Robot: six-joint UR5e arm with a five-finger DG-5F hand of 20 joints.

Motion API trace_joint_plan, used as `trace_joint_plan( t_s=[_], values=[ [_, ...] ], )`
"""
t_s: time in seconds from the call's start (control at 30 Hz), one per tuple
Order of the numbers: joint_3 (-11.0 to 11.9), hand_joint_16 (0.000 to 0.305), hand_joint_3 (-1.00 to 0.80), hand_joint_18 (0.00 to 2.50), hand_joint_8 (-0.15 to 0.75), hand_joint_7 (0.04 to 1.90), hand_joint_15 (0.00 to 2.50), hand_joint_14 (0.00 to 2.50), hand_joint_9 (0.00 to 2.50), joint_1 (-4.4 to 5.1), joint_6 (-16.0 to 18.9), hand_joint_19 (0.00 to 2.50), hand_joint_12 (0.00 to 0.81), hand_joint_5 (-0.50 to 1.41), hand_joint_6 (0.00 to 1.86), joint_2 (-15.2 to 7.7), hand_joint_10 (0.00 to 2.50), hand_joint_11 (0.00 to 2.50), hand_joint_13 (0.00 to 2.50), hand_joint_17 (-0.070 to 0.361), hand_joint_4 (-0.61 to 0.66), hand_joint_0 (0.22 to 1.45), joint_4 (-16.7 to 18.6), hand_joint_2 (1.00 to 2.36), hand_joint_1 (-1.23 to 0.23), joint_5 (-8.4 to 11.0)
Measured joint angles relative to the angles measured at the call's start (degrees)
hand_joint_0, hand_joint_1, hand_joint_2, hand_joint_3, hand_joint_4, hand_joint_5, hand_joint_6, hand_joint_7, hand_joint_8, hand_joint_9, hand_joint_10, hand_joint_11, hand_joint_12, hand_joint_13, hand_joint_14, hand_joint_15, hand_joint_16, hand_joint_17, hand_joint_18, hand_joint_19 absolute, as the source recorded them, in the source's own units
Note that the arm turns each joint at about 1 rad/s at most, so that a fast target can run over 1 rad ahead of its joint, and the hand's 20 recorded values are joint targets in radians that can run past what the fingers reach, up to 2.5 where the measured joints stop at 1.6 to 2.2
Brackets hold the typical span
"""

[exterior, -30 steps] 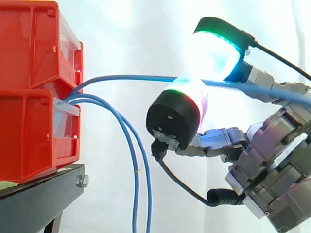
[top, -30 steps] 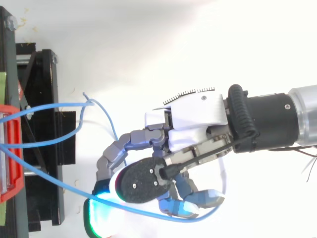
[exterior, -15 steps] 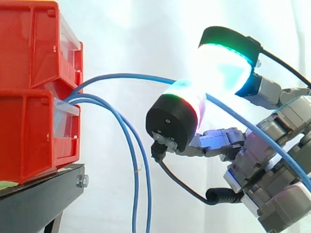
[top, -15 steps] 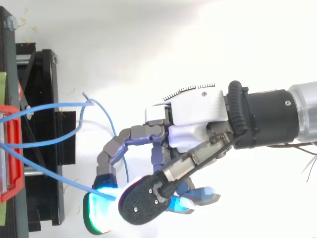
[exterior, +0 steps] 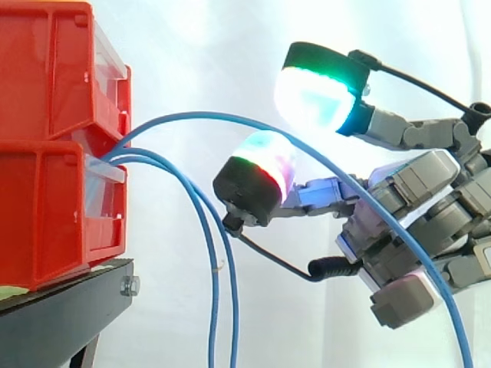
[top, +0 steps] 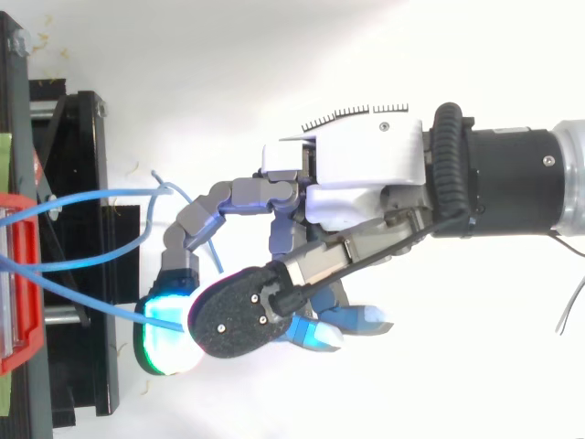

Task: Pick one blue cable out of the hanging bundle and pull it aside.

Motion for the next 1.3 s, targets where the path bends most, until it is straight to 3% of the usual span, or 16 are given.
trace_joint_plan(
  t_s=[0.1, 0.17, 0.63, 0.73, 1.0, 1.17, 1.3],
  values=[
    [0.9, 0.058, -0.5, 1.0, 0.263, 0.8, 1.28, 0.01, 1.54, -0.02, -1.0, 0.78, 0.361, -0.01, 0.83, 0.0, 0.03, 1.3, 1.82, 0.131, -0.07, 0.45, -1.2, 1.0, -0.6, 0.36],
    [1.2, 0.062, -0.5, 1.04, 0.282, 0.8, 1.25, 0.01, 1.55, -0.03, -1.4, 0.76, 0.385, 0.0, 0.83, 0.0, 0.03, 1.28, 1.84, 0.14, -0.07, 0.46, -1.6, 1.0, -0.62, 0.66],
    [1.4, 0.052, -0.5, 0.97, 0.237, 0.8, 1.27, 0.01, 1.57, 0.17, -2.1, 0.79, 0.326, 0.0, 0.83, 0.0, 0.03, 1.32, 1.79, 0.118, -0.11, 0.49, -2.0, 1.0, -0.73, 1.24],
    [1.4, 0.046, -0.5, 0.94, 0.203, 0.83, 1.3, 0.01, 1.57, 0.2, -2.5, 0.82, 0.289, 0.0, 0.84, 0.0, 0.03, 1.35, 1.77, 0.104, -0.15, 0.56, -2.0, 1.0, -0.76, 1.21],
    [1.4, 0.049, -0.31, 1.0, 0.21, 0.85, 1.27, 0.01, 1.64, 0.25, -4.3, 0.78, 0.316, 0.01, 0.84, 0.0, 0.03, 1.34, 1.81, 0.11, -0.16, 0.6, -2.1, 1.01, -0.83, 1.05],
    [1.4, 0.049, -0.33, 0.99, 0.209, 0.87, 1.27, 0.02, 1.64, 0.27, -5.2, 0.78, 0.322, 0.01, 0.84, 0.0, 0.03, 1.33, 1.79, 0.11, -0.17, 0.6, -2.1, 1.01, -0.82, 1.01],
    [1.4, 0.048, -0.47, 0.95, 0.197, 0.86, 1.22, 0.02, 1.62, 0.33, -5.5, 0.8, 0.319, 0.0, 0.84, 0.0, 0.04, 1.28, 1.73, 0.107, -0.18, 0.53, -2.1, 1.0, -0.68, 0.99]
  ],
)
